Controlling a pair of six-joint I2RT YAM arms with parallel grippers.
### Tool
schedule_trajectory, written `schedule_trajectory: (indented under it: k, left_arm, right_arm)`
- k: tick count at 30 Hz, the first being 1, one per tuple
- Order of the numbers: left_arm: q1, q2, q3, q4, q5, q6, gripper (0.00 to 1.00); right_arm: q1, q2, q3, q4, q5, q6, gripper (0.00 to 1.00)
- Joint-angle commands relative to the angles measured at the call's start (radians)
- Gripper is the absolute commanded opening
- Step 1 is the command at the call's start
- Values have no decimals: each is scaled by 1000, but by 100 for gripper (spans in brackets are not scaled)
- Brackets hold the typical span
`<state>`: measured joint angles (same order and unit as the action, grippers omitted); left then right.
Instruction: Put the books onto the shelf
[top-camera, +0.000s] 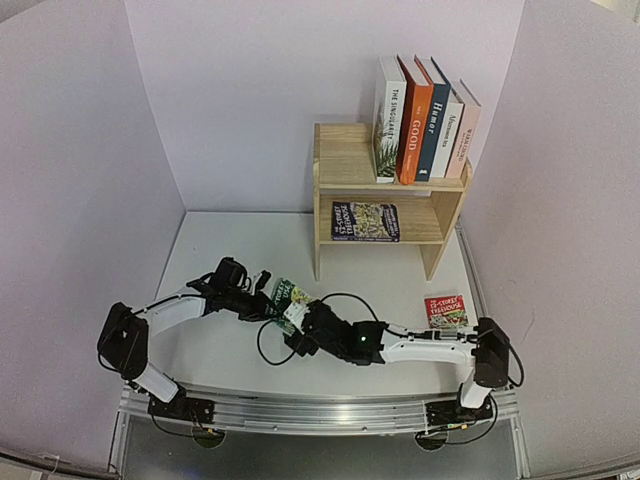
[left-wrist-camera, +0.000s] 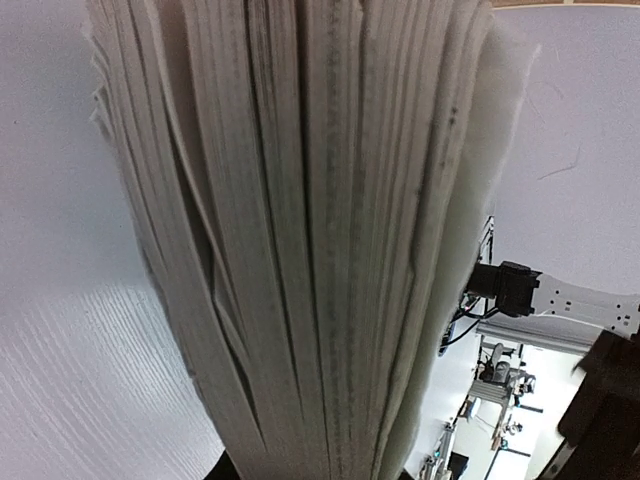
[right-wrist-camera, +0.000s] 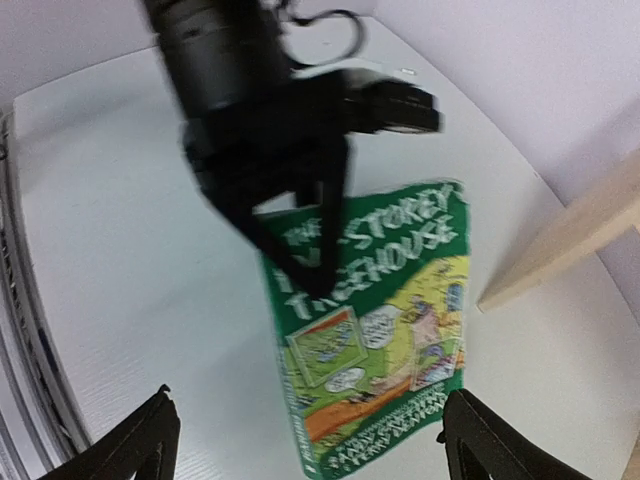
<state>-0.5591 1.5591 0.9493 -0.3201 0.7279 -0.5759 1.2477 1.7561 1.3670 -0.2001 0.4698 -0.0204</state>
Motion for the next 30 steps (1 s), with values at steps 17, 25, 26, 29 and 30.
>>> schedule_trajectory:
  k: [17, 25, 26, 29, 30]
  left_arm:
    - [71, -96, -16, 121, 87, -132, 0]
    - [76, -99, -30, 165, 125, -153, 0]
    - [75, -100, -33, 171, 131, -156, 0]
    - [79, -101, -38, 198, 155, -166, 3]
    - [82, -104, -38, 206, 159, -171, 16]
  right_arm:
    - [55, 546, 145, 658, 631, -523, 78]
    - [24, 579, 155, 756, 757, -620, 33]
    - [22, 579, 156, 764, 762, -633, 28]
    - [18, 558, 146, 780, 763, -657, 13]
    - [18, 538, 136, 781, 756, -655, 7]
